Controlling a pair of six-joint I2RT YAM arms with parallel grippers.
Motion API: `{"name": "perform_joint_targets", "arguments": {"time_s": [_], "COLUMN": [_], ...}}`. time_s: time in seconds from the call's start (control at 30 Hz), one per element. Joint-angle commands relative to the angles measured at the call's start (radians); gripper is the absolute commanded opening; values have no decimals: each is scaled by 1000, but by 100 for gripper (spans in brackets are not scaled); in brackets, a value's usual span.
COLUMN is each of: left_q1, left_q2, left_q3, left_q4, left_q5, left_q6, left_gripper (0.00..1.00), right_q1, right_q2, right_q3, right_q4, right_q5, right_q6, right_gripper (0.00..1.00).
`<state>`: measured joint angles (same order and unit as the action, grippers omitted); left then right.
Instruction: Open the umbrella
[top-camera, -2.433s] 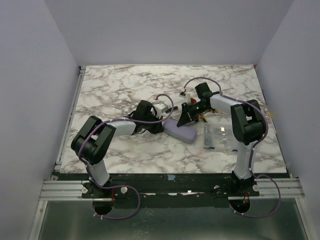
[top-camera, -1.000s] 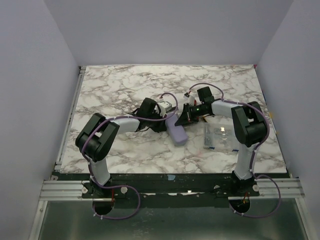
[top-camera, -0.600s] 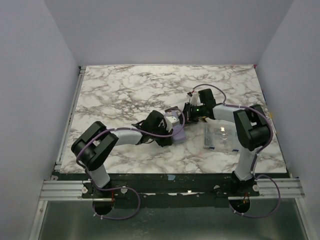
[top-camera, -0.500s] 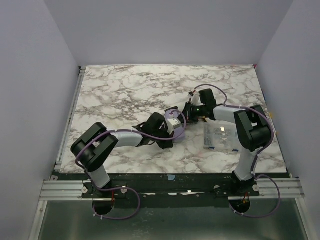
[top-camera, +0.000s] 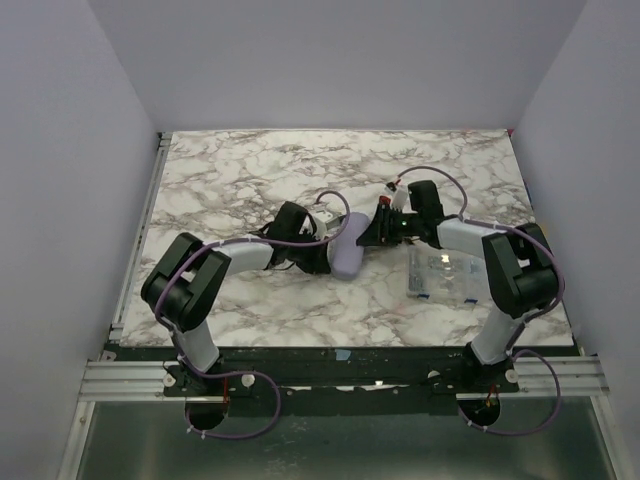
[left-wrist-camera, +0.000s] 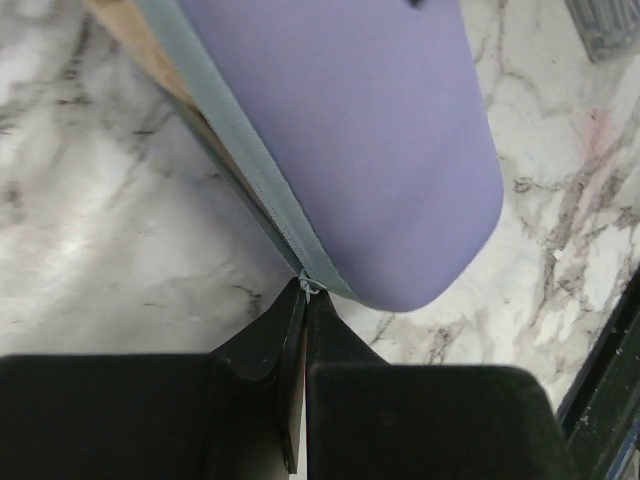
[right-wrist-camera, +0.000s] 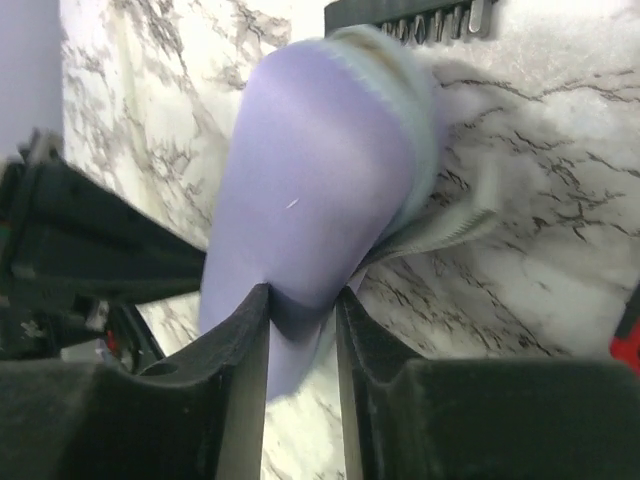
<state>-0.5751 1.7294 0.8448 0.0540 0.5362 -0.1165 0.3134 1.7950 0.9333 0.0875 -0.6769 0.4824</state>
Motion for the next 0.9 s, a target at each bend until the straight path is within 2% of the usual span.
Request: {"name": "perform_joint_targets", "arguments": {"time_s": [0.0, 0.07, 0.1, 0.27, 0.4, 0.43, 0.5, 0.6, 0.7, 0.77, 0.87], "left_q1": [59, 67, 72, 74, 73, 73, 73, 74, 73, 73, 74], "left_q2": [21, 33, 35, 40, 51, 54, 58, 58, 49, 40, 36], "left_q3": [76, 97, 102, 110, 127, 130, 133, 137, 124, 102, 81], "left_q4": [-64, -95, -97, -114, -136, -140, -144, -155, -156, -142, -115], "left_q5": [6, 18, 29, 59, 73, 75, 79, 79, 88, 88, 81], "left_q6": [50, 62, 62, 73, 81, 82, 82, 77, 67, 53, 30], "left_gripper": [0, 0, 0, 0, 0, 0, 0, 0, 0, 0, 0], "right_q1": [-7, -7, -7, -16, -25, -25, -25, -25, -25, -25, -25], "right_q2": [-67, -102, -112, -180, -271, -293, -313, -246, -114, -26, 98], "right_q3": [-68, -67, -58, 25, 12, -10, -53, -21, 131, 244, 409], "right_q4": [-129, -187, -235, -445, -446, -422, -294, -142, -175, -171, -162], "right_q5": [-19, -39, -44, -66, -120, -144, -185, -220, -239, -234, -248], "right_q6": [-293, -385, -443, -757, -1081, -1205, -1339, -1403, -1403, -1303, -1037], "right_gripper": [44, 60, 64, 72, 76, 77, 80, 82, 82, 82, 82]}}
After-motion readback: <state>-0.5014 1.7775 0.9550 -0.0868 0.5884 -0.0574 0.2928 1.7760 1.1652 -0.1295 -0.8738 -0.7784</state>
